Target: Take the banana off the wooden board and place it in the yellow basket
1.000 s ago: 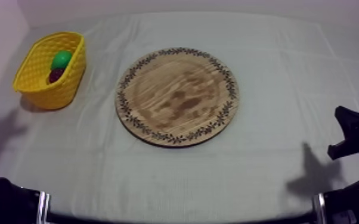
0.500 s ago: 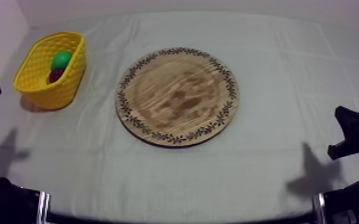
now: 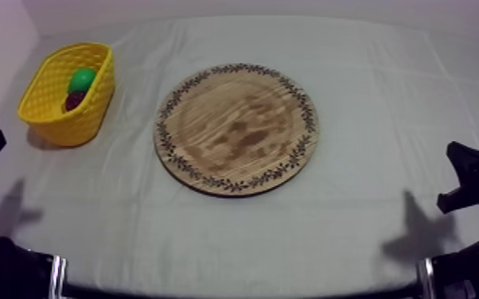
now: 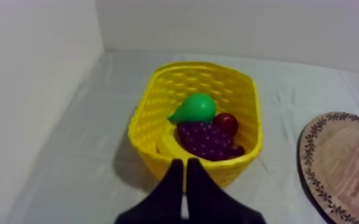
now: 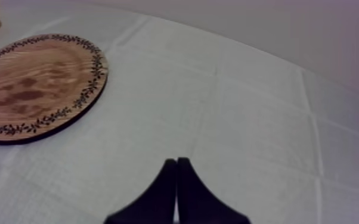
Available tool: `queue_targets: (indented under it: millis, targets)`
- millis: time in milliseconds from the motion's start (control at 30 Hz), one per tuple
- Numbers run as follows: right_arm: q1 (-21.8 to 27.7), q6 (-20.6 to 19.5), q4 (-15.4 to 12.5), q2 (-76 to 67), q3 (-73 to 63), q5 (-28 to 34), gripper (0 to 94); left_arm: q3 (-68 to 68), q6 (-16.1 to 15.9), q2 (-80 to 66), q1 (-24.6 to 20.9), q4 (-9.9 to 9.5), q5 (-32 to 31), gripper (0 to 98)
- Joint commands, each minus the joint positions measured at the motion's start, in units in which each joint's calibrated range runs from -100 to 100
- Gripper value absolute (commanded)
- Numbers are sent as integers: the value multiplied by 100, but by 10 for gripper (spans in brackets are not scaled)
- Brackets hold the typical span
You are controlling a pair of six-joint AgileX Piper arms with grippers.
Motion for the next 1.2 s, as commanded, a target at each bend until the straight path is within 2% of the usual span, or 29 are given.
queue_targets:
  millis: [0,400,700,967,1167]
  targets:
    - [0,0,-1,0,-5,0,3,203,-14,-164,-19,9,-53,0]
    - [0,0,-1,0,-5,0,3,1414,40,-1163,-71,15,-135,0]
    - [0,0,-1,0,-5,0,3,1580,-51,-1635,-147,219,-21,0]
    - [0,0,-1,0,-5,0,3,1592,-53,-1694,-129,246,-7,0]
    - [0,0,-1,0,-5,0,3,1672,6,-1697,-111,244,-255,0]
